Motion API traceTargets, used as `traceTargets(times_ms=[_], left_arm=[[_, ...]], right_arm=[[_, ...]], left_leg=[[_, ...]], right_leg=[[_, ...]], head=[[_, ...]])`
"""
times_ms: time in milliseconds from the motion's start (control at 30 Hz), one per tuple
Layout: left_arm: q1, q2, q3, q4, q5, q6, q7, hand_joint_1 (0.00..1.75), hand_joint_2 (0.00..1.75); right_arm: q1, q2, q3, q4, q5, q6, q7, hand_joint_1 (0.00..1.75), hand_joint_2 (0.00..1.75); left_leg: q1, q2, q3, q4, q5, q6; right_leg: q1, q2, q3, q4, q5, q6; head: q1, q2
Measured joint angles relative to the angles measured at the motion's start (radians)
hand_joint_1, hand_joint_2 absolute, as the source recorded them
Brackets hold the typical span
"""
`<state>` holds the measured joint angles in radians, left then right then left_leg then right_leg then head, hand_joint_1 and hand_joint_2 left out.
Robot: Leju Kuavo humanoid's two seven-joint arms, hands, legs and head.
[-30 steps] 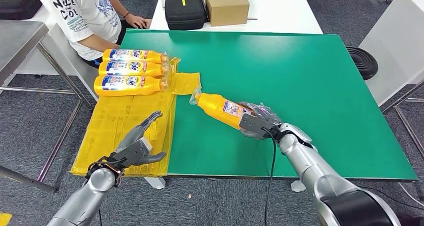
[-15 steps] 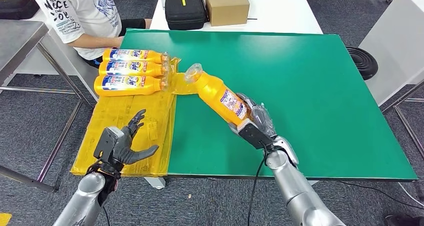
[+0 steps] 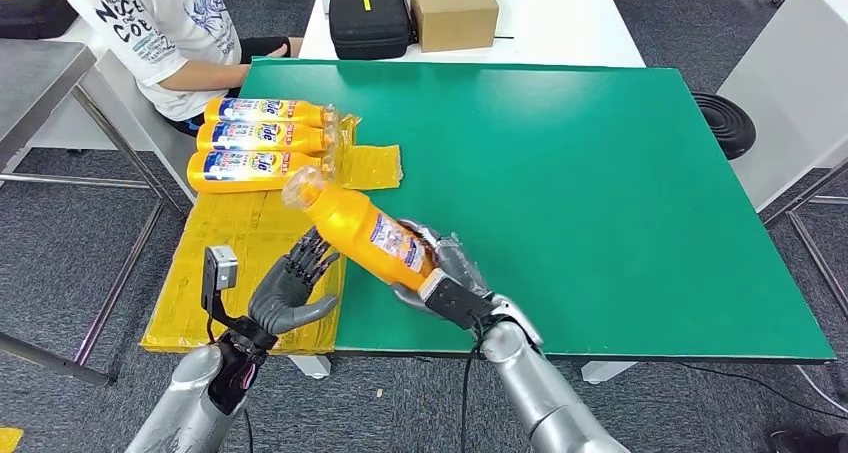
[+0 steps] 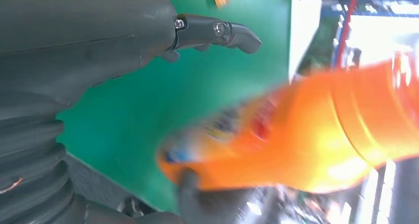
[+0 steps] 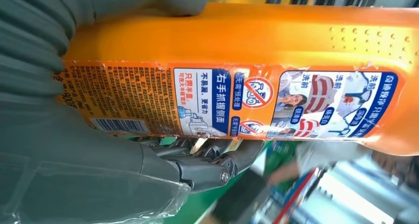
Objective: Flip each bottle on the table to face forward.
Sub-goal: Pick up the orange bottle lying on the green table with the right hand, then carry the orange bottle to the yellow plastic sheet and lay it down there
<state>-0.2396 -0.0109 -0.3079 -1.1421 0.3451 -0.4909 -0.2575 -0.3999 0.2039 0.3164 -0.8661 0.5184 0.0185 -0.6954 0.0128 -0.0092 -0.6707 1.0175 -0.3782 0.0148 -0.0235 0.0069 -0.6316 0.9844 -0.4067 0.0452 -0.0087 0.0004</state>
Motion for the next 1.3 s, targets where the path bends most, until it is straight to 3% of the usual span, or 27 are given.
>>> traceTargets(times_ms=[433, 1300], left_arm=[[-0.038, -0.041, -0.053, 0.002, 0.044, -0.024, 0.027, 0.00, 1.75], [-0.028, -0.043, -0.054, 0.009, 0.103, -0.007, 0.026, 0.00, 1.75]], right_arm=[[-0.002, 0.060, 0.112, 0.078, -0.056, 0.034, -0.003, 1.75, 1.75], [-0.060, 0.073, 0.187, 0.213, -0.054, 0.047, -0.011, 1.75, 1.75]], left_leg=[[0.000, 0.000, 0.000, 0.000, 0.000, 0.000], [0.000, 0.000, 0.000, 0.000, 0.000, 0.000]], right_leg=[[0.000, 0.000, 0.000, 0.000, 0.000, 0.000], [0.000, 0.000, -0.001, 0.000, 0.000, 0.000]], head=[[0.000, 0.000], [0.000, 0.000]])
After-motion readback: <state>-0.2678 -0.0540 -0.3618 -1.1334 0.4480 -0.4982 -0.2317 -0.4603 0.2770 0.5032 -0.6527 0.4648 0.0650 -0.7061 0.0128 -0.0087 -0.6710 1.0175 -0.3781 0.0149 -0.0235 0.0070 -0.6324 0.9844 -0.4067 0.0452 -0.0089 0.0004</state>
